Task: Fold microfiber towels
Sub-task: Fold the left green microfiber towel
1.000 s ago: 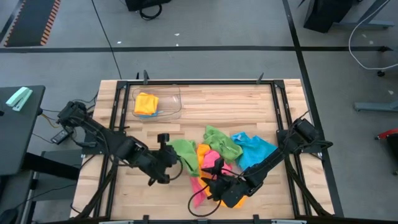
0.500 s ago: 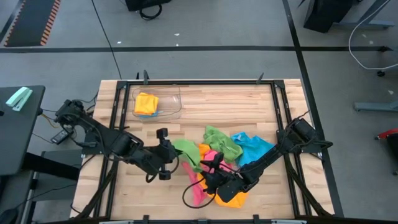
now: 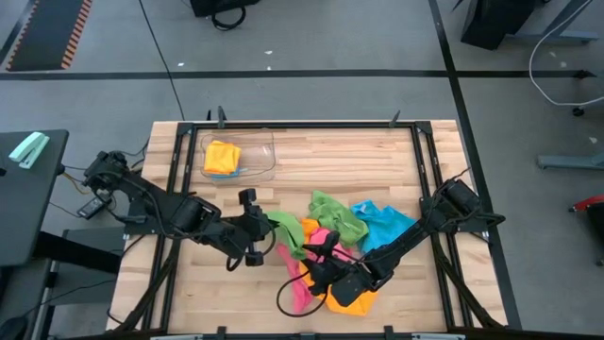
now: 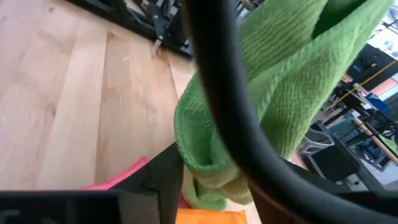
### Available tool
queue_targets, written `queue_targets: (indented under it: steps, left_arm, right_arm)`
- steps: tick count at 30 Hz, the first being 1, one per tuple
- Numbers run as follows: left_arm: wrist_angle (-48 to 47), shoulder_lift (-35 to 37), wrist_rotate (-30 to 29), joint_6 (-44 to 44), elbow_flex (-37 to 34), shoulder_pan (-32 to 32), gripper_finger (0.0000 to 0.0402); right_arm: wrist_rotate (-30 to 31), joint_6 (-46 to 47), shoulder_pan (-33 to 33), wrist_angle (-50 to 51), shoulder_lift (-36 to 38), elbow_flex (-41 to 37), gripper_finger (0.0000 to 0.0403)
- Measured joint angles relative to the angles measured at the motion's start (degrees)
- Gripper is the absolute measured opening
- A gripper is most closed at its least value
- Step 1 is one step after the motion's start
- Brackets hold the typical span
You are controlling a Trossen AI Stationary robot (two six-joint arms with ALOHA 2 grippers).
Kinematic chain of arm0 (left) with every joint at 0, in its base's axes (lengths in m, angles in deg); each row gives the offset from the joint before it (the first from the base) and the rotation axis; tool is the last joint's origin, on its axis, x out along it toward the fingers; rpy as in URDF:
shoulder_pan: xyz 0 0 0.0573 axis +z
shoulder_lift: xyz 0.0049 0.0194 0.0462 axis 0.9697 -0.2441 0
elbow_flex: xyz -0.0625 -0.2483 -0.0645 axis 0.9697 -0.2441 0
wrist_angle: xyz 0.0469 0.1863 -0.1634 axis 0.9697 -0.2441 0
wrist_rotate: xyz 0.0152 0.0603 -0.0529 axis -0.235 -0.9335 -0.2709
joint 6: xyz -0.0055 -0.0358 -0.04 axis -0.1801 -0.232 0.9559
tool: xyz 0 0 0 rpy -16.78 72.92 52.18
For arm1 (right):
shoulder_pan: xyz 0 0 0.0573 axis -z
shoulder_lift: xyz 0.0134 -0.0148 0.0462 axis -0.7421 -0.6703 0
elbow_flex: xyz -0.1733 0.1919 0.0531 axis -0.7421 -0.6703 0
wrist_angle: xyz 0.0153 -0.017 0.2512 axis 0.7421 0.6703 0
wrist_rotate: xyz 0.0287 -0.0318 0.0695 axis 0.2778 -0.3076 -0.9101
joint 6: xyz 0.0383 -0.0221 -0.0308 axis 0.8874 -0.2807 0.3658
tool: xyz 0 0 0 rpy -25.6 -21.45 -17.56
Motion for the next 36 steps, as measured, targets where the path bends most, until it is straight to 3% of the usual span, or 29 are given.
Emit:
queue_targets:
  steps: [11, 18, 22, 25, 28, 36]
  left_arm:
    - [-0.65, 0.13, 0.0, -0.91, 0.0, 0.0, 0.0006]
    - [0.17, 2.45, 3.81, -8.53, 1.52, 0.41, 0.0015]
    - [-0.02, 4.16, 10.15, -15.09, 5.19, -0.4, 0.0008]
    - [-0.93, 4.84, 14.67, -20.25, 7.31, -0.86, 0.0006]
    - [-3.84, 4.85, 15.15, -21.43, 9.88, -0.36, 0.0017]
    - [-7.89, 5.22, 15.04, -21.43, 11.0, 1.11, 0.0012]
  right_arm:
    - [-0.68, -1.5, -0.84, 0.01, 0.11, 0.0, 0.0038]
    - [-4.61, -4.77, -3.84, 9.93, 6.11, 5.64, 0.0012]
    - [-15.78, -1.04, -2.22, 21.78, 11.8, 11.63, 0.001]
    - [-30.79, 3.51, 1.25, 30.13, 15.93, 16.37, 0.001]
    - [-43.44, 7.95, 4.73, 35.9, 19.5, 20.61, 0.0009]
    - [-54.0, 12.37, 9.33, 44.61, 27.02, 24.41, 0.0008]
